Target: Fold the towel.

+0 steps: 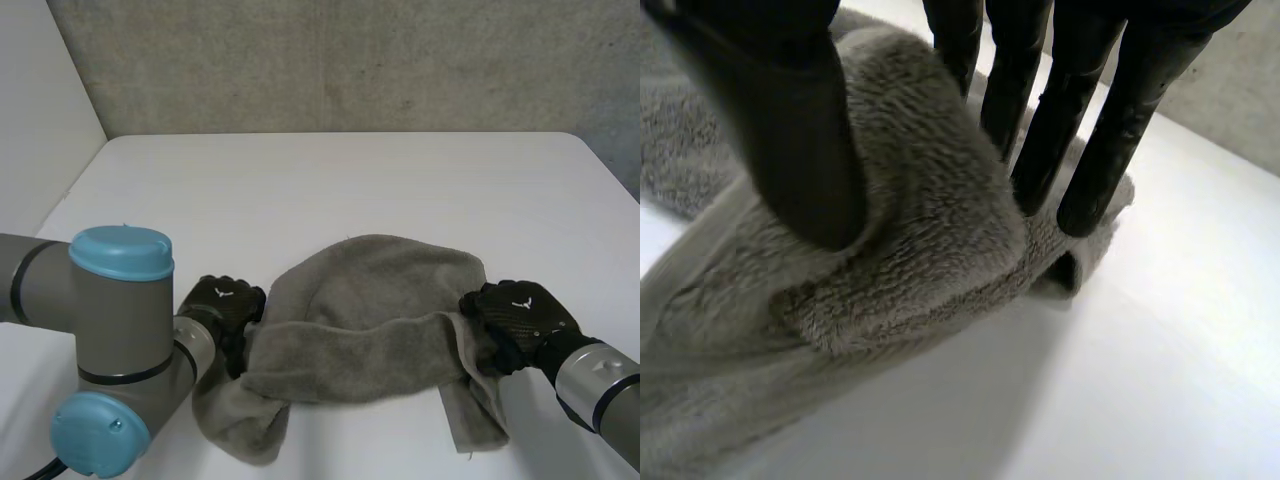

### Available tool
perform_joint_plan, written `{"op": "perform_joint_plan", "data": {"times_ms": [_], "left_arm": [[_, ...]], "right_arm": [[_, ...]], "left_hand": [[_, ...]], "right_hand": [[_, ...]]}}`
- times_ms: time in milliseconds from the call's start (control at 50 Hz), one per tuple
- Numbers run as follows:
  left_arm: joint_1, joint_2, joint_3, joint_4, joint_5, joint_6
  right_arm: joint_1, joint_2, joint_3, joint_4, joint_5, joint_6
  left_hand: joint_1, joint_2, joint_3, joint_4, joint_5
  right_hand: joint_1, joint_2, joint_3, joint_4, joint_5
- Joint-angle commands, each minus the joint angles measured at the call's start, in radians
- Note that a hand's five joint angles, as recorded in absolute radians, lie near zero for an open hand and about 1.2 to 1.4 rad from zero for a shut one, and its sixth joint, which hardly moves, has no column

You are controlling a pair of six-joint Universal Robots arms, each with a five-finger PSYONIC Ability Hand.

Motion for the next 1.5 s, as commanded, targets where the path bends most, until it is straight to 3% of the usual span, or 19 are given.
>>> {"op": "perform_joint_plan", "data": {"times_ms": [20, 120, 260, 380, 420, 440, 460, 480, 560, 740, 820, 860, 980, 1200, 1280, 1380, 1420, 1460, 1500], "left_arm": [[-0.013, -0.04, 0.014, -0.006, 0.001, -0.001], [-0.014, -0.045, 0.03, -0.006, 0.001, -0.001], [-0.014, -0.045, 0.035, 0.0, 0.004, -0.002], [-0.014, -0.042, 0.037, 0.0, 0.004, -0.002], [-0.022, -0.042, 0.043, -0.004, 0.0, -0.001], [-0.022, -0.042, 0.043, -0.004, 0.0, -0.001], [-0.028, -0.042, 0.049, -0.004, 0.0, -0.001], [-0.034, -0.044, 0.052, -0.004, 0.0, -0.001], [-0.034, -0.042, 0.07, -0.004, 0.001, 0.002], [-0.004, -0.002, 0.398, -0.004, -0.037, -0.015], [0.012, 0.042, 0.544, 0.002, -0.1, -0.019], [0.016, 0.071, 0.665, 0.026, -0.179, -0.025], [0.003, 0.11, 0.722, 0.048, -0.223, -0.044], [-0.017, 0.237, 0.195, 0.099, -0.197, -0.068], [-0.011, 0.239, -0.059, 0.201, -0.16, -0.065], [-0.005, 0.228, -0.221, 0.311, -0.132, -0.061], [-0.003, 0.223, -0.247, 0.347, -0.131, -0.061], [0.001, 0.204, -0.272, 0.397, -0.128, -0.061], [0.01, 0.194, -0.272, 0.407, -0.128, -0.059]], "right_arm": [[-0.001, 0.033, -0.054, 0.007, -0.002, -0.002], [0.001, 0.035, -0.08, 0.015, 0.0, -0.002], [-0.001, 0.032, -0.073, 0.013, -0.005, -0.003], [-0.011, 0.033, -0.073, 0.013, -0.015, -0.005], [-0.011, 0.033, -0.08, 0.013, -0.017, -0.003], [-0.011, 0.033, -0.08, 0.013, -0.017, -0.003], [-0.013, 0.033, -0.086, 0.013, -0.017, -0.003], [-0.015, 0.03, -0.092, 0.014, -0.018, -0.005], [-0.007, 0.029, -0.128, 0.018, -0.017, -0.005], [0.005, 0.03, -0.477, -0.002, -0.017, 0.0], [0.042, 0.027, -0.699, -0.14, -0.069, 0.002], [0.057, 0.027, -0.741, -0.207, -0.092, 0.002], [0.062, 0.029, -0.772, -0.3, -0.15, 0.072], [0.045, 0.091, -0.617, -0.012, -0.275, 0.049], [0.019, 0.114, -0.528, 0.097, -0.359, -0.111], [-0.03, 0.209, -0.513, 0.206, -0.37, -0.317], [-0.041, 0.233, -0.521, 0.254, -0.365, -0.383], [-0.051, 0.256, -0.553, 0.359, -0.341, -0.455], [-0.045, 0.262, -0.574, 0.402, -0.31, -0.442]], "left_hand": [[0.239, 0.242, 0.239, 0.234, 0.067], [0.343, 0.345, 0.343, 0.338, 0.171], [0.093, 0.096, 0.093, 0.089, -0.078], [0.081, 0.084, 0.081, 0.077, -0.09], [0.361, 0.364, 0.361, 0.356, 0.189], [0.363, 0.366, 0.363, 0.358, 0.191], [0.616, 0.619, 0.616, 0.611, 0.444], [0.691, 0.694, 0.691, 0.686, 0.519], [0.692, 0.694, 0.692, 0.687, 0.52], [0.692, 0.694, 0.692, 0.687, 0.52], [0.692, 0.694, 0.692, 0.687, 0.52], [0.692, 0.694, 0.692, 0.687, 0.52], [0.692, 0.694, 0.692, 0.687, 0.52], [0.692, 0.694, 0.692, 0.687, 0.52], [0.692, 0.694, 0.692, 0.687, 0.52], [0.692, 0.694, 0.692, 0.687, 0.52], [0.692, 0.694, 0.692, 0.687, 0.52], [0.692, 0.694, 0.692, 0.687, 0.52], [0.692, 0.694, 0.692, 0.687, 0.52]], "right_hand": [[0.391, 0.383, 0.39, 0.391, 0.395], [0.47, 0.461, 0.468, 0.47, 0.473], [0.47, 0.461, 0.468, 0.47, 0.473], [0.47, 0.461, 0.468, 0.47, 0.473], [0.47, 0.461, 0.468, 0.47, 0.473], [0.47, 0.461, 0.468, 0.47, 0.473], [0.47, 0.461, 0.468, 0.47, 0.473], [0.47, 0.461, 0.468, 0.47, 0.473], [0.47, 0.461, 0.468, 0.47, 0.473], [0.47, 0.461, 0.468, 0.47, 0.473], [0.47, 0.461, 0.468, 0.47, 0.473], [0.47, 0.461, 0.468, 0.47, 0.473], [0.47, 0.461, 0.468, 0.47, 0.473], [0.47, 0.461, 0.468, 0.47, 0.473], [0.47, 0.461, 0.468, 0.47, 0.473], [0.47, 0.461, 0.468, 0.47, 0.473], [0.377, 0.368, 0.375, 0.377, 0.38], [0.035, 0.027, 0.033, 0.035, 0.038], [-0.112, -0.12, -0.114, -0.112, -0.109]]}}
